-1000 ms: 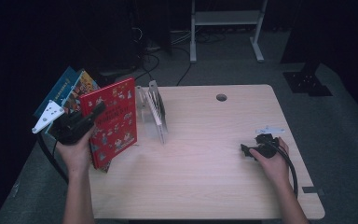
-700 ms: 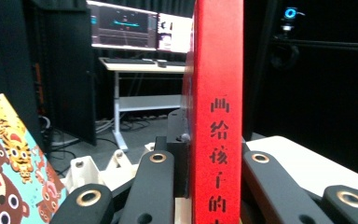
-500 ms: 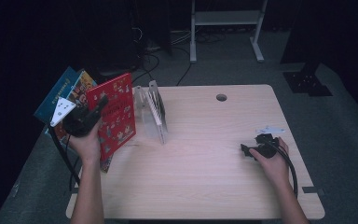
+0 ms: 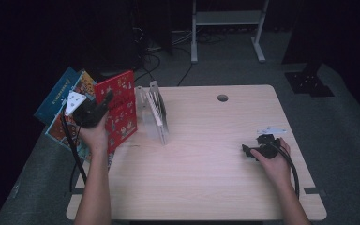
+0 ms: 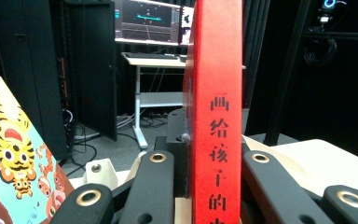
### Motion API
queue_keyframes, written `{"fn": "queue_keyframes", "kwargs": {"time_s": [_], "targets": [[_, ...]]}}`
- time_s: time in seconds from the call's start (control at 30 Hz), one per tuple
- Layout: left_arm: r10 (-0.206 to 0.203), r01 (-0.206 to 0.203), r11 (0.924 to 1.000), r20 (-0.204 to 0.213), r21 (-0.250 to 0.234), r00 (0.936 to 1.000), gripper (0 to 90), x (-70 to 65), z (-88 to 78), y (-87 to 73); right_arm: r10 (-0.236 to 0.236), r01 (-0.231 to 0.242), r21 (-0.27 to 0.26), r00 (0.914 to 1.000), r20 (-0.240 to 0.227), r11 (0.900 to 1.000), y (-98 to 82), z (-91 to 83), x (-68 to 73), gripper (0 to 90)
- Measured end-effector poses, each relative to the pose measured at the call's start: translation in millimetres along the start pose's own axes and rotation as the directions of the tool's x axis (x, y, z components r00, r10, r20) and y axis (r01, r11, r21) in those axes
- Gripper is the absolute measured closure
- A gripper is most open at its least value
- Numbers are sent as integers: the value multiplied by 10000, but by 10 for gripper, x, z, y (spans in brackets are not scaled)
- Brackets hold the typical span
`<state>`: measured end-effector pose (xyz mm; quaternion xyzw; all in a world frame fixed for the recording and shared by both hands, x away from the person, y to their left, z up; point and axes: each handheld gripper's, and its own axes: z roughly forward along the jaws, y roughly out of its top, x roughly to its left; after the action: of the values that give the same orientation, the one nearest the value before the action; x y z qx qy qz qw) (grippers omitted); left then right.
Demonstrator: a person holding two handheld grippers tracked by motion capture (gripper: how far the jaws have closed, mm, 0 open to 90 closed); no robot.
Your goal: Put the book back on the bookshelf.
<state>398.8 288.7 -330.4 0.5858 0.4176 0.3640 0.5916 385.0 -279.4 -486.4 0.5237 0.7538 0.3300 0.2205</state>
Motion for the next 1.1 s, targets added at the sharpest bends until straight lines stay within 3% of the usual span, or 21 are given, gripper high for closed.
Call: {"fn": "queue_keyframes", "kwargs": {"time_s": [0.33, 0.6, 0.87, 1.1], "targets": [[87, -91, 9997, -194, -205, 9998, 794, 49, 184, -115, -6, 6, -7, 10000, 1, 10000, 3, 4, -2, 94], [175, -183, 9996, -354, -215, 9992, 793, 43, 170, -151, -2, 2, -8, 10000, 0, 10000, 3, 4, -2, 94], [600, -592, 9981, -530, 154, 9968, 792, 5, 139, -214, 3, -3, -6, 10000, 0, 10000, 3, 4, -1, 94], [398, -357, 9977, -724, 583, 9966, 793, 6, 131, -297, 5, -5, -5, 10000, 1, 10000, 3, 4, -1, 94]]}}
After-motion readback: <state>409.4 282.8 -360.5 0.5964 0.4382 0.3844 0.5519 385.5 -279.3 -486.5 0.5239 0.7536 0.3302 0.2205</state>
